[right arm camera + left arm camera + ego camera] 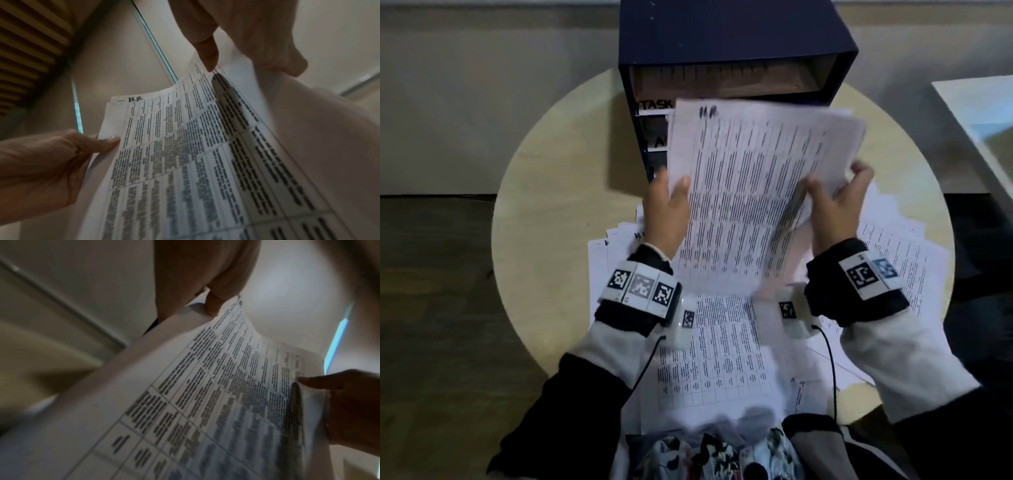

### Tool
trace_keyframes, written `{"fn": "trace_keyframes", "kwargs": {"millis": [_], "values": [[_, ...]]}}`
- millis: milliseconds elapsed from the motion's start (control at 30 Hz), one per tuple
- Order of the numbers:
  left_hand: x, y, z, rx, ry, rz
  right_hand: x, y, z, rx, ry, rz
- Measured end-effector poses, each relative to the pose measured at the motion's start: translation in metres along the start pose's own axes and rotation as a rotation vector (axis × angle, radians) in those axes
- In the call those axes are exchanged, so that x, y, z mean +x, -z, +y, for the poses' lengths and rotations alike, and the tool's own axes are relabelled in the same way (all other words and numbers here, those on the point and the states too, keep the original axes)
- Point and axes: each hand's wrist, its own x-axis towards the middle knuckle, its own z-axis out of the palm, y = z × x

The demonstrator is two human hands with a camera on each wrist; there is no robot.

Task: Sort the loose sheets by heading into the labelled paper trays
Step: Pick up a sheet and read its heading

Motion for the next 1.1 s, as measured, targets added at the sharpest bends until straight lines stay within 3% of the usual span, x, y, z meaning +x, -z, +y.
{"fn": "trace_keyframes", "kwargs": {"millis": [67,167,233,367,433,600,733,967,1100], "values": [[0.0,0.006,0.032,-0.048,-0.182,0.025,0.001,-0.004,-0.027,0.082,0.182,0.013],[0.003,0.012,0.053,-0.122,-0.289,0.022,-0.003,-0.009,-0.049,0.198,0.339,-0.013],[0.002,0.014,0.05,-0.148,-0.272,0.012,-0.01,-0.013,-0.05,0.205,0.343,-0.03],[-0.005,0.012,0.024,-0.172,-0.051,-0.025,-0.014,-0.012,-0.027,0.163,0.187,-0.073],[-0.01,0.011,0.016,-0.152,-0.024,-0.026,-0.012,-0.01,-0.02,0.11,0.178,-0.069],[-0.007,0.015,0.02,-0.108,-0.116,0.027,-0.001,-0.007,-0.02,0.0,0.299,0.001],[0.0,0.015,0.012,-0.091,-0.098,0.016,0.002,-0.01,-0.011,-0.102,0.265,-0.01],[0.0,0.023,0.028,-0.257,-0.235,0.118,-0.001,-0.014,-0.03,0.053,0.484,0.035],[0.01,0.024,0.026,-0.288,-0.2,0.081,-0.002,-0.015,-0.03,-0.001,0.473,0.036]]}}
